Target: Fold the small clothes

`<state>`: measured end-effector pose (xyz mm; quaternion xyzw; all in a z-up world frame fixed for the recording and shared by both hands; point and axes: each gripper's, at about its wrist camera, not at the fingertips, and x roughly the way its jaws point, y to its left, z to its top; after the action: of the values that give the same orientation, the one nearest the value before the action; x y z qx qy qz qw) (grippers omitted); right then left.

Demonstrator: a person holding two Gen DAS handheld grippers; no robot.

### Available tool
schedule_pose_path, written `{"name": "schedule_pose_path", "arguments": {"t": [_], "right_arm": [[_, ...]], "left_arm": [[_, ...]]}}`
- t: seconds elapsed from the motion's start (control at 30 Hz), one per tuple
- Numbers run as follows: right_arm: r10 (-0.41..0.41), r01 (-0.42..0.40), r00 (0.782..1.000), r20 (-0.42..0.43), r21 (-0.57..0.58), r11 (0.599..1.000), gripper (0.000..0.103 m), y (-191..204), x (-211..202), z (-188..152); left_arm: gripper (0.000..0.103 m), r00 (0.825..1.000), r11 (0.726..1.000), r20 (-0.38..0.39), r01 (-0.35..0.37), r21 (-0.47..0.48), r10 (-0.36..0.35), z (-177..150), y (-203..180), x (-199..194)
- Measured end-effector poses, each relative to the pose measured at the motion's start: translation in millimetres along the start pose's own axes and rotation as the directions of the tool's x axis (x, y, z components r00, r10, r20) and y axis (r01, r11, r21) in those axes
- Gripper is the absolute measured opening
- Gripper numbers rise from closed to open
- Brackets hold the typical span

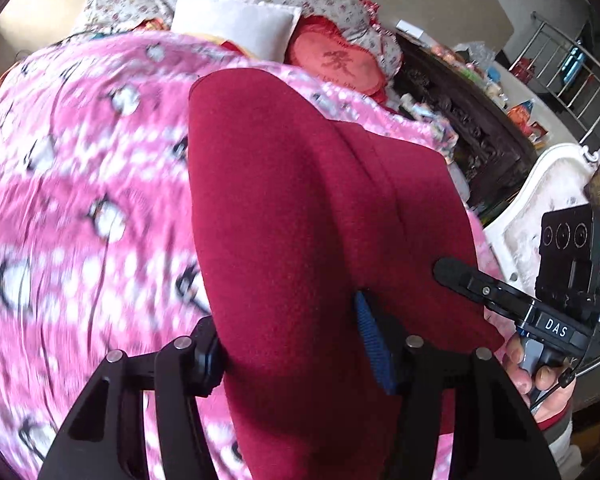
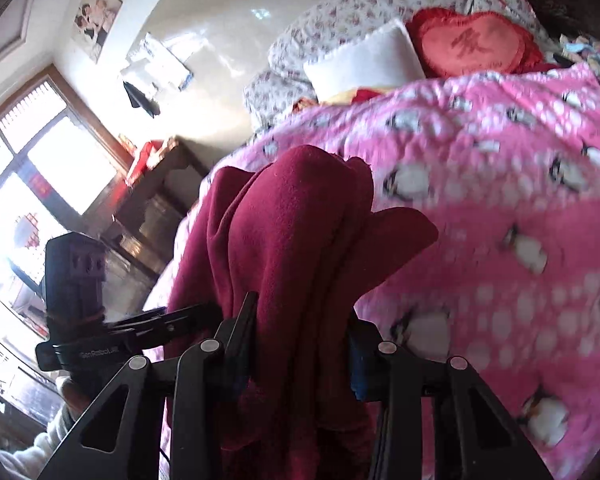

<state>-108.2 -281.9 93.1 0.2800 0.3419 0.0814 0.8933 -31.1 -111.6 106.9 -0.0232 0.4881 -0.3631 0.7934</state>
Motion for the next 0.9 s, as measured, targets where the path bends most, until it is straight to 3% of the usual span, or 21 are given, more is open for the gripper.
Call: {"name": "schedule_pose_path", "arguments": {"t": [0.1,0.2,0.27,0.5,0.73,0.9], "right_arm": [[-0.051,0.050,0.997,-0.059,-0.017,0.999,0.042,-3,16,-14],[-0.149,0.143,0.985,-0.090,-0.068,0.987,0.051,-5,27,-23],[-0.207,0.200,0.976,-0.069,-0.106,0.974,0.058,0,22,-24],[-0.287,0.288,0.957,0.046,-0.272,0.918,0.059,46,-17,-31],[-0.289,0.283,0.956,0.052,-0.428,0.858,0.047,88,-13,-46],[-0.383,0.357,0.923,0.045,-0.472,0.806,0.039,80,8,-52]], "left_arm": [[0.057,0.999,0.999,-0.044,-0.015,-0.039,0.014,-18,14,15],[0.060,0.999,0.998,-0.035,-0.036,-0.049,0.034,-25,21,24],[0.063,0.999,0.997,-0.020,-0.051,-0.055,0.050,-27,20,23],[0.068,0.989,0.989,0.007,-0.148,-0.022,0.148,-26,5,15],[0.074,0.965,0.968,0.086,-0.251,0.026,0.248,-29,-6,-4],[0.074,0.949,0.951,0.106,-0.305,0.059,0.298,-34,-10,-2]]}}
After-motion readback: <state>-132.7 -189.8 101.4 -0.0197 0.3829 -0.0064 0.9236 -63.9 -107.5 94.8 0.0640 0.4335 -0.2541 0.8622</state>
